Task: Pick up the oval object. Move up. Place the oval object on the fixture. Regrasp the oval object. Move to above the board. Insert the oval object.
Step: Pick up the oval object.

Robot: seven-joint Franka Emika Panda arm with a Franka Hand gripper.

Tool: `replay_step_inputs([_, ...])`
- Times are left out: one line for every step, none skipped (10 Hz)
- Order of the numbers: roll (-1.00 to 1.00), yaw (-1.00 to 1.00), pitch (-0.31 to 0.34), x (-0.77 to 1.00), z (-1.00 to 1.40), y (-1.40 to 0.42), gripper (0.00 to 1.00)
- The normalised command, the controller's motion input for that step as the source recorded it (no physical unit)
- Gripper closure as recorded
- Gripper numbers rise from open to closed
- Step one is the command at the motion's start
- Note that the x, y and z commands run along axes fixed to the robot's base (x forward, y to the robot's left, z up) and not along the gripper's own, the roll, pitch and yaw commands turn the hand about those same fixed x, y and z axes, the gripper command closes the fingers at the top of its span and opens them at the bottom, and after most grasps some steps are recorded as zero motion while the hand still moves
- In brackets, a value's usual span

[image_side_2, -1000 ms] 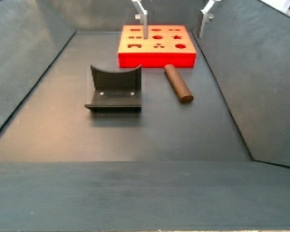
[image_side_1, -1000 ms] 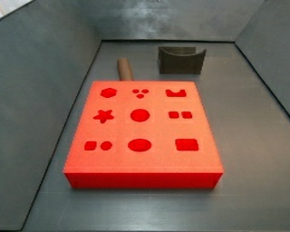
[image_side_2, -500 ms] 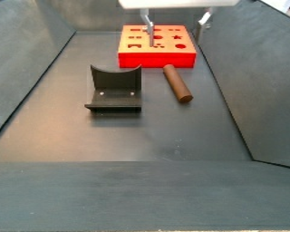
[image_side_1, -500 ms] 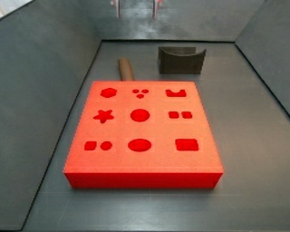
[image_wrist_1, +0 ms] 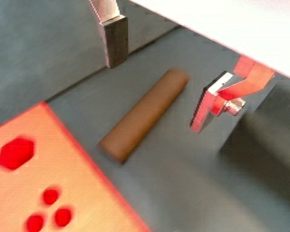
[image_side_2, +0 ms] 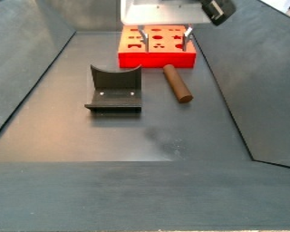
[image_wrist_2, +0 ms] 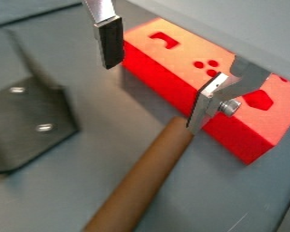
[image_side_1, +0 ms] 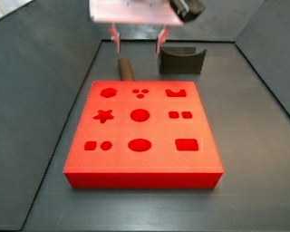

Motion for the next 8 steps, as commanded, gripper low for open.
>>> replay_step_inputs([0.00,-0.03,0.000,-0.37,-1.00,-0.30,0.00])
replay_step_inputs([0.00,0.00,-0.020,-0.50,-1.00,0.00,0.00])
replay_step_inputs([-0.12,0.03,-0.050,-0.32,-0.93,0.25,0.00])
replay_step_inputs([-0.15,0.08,0.000,0.00,-0.16,0.03,0.00])
replay_step_inputs([0.02,0.05,0.000,-0.09,-0.74,-0.08,0.00])
replay_step_inputs([0.05,-0.10,-0.080,-0.01,-1.00,-0.31,0.00])
replay_step_inputs([0.00,-0.19,0.000,0.35,-0.93,-0.35,0.00])
replay_step_inputs([0.00,-0.08,0.084,0.42,-0.68,-0.14,0.00])
